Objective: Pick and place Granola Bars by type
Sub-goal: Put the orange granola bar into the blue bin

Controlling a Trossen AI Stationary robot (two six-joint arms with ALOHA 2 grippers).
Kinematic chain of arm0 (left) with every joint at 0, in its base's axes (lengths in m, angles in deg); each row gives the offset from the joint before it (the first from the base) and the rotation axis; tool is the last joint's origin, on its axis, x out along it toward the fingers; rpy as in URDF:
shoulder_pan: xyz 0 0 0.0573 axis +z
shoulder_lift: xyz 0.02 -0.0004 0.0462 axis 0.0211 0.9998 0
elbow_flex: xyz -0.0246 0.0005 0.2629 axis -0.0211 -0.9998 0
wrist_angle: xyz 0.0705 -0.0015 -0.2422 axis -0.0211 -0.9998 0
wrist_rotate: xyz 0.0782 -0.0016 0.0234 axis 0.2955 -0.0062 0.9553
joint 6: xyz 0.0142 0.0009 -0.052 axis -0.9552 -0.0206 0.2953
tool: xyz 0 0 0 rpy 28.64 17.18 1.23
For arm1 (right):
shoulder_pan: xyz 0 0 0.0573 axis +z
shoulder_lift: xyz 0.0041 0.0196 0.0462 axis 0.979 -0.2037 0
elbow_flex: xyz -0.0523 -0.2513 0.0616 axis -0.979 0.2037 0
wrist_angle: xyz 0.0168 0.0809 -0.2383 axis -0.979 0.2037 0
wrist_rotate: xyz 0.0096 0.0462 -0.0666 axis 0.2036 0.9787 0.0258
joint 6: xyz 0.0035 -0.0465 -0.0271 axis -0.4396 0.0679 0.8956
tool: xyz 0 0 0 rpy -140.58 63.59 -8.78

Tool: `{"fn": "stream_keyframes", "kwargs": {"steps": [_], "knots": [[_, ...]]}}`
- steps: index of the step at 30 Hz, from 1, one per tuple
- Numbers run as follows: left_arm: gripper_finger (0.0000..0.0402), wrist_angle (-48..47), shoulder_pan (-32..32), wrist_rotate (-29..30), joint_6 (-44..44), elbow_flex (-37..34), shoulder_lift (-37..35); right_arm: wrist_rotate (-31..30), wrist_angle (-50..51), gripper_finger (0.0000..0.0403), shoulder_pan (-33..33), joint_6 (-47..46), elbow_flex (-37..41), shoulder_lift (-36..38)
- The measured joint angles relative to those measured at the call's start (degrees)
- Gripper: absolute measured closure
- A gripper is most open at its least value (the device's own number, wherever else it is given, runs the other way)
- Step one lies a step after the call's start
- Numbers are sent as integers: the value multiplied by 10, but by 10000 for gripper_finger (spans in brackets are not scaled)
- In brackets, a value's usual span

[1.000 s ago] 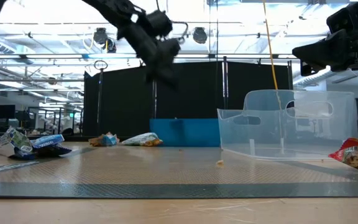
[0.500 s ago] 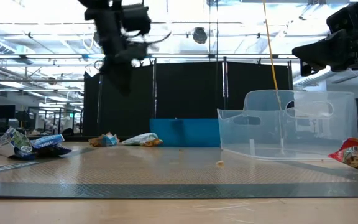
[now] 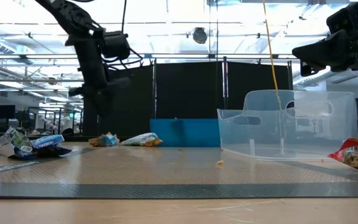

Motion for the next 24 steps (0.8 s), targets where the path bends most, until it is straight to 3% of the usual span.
{"fn": "stream_keyframes", "kwargs": {"steps": [12,18,24], "knots": [[166,16,26,3,37,-2,5,0,0,399,0,0,0,0],[154,15,26,-28,33,-2,6,0,0,399,0,0,0,0],[153,19,26,-23,39,-4,6,0,0,398,0,0,0,0]]}}
